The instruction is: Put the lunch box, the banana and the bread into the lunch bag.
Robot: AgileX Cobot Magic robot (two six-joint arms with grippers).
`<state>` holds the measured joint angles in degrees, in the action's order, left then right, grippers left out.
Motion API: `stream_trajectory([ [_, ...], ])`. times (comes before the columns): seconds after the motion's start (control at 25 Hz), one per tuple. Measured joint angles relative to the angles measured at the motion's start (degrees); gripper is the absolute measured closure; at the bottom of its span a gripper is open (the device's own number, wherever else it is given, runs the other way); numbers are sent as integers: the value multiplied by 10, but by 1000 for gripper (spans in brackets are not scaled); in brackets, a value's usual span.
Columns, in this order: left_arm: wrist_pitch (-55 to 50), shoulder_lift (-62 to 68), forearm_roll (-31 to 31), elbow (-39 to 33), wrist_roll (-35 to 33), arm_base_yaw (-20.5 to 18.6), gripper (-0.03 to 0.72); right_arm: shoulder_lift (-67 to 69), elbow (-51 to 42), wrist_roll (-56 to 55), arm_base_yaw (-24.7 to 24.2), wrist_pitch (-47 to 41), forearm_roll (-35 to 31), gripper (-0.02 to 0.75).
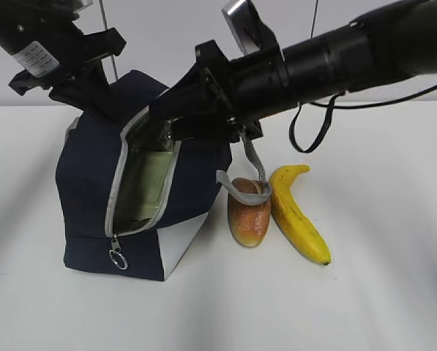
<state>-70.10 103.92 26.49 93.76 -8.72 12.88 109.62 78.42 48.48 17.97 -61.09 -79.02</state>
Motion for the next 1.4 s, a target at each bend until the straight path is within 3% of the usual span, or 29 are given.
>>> stream_trajectory([
  [0.24,0,0,-1,0,0,0,691,-97,0,-112,0,34,192,356],
  [0.48,-1,0,-1,0,0,0,691,-155,-17,-302,0,45,459,358],
  [0.64,-1,0,-1,0,0,0,691,-163,-44,-385,0,44,580,358],
  [1.04,-1,0,-2,0,0,0,691,-118,-61,-408,0,36,648,357],
  [1.28,-2,0,-2,0,0,0,691,-68,-61,-404,0,73,662,192],
  [1.4,-2,0,-2,0,0,0,691,-47,-60,-404,0,98,683,169],
])
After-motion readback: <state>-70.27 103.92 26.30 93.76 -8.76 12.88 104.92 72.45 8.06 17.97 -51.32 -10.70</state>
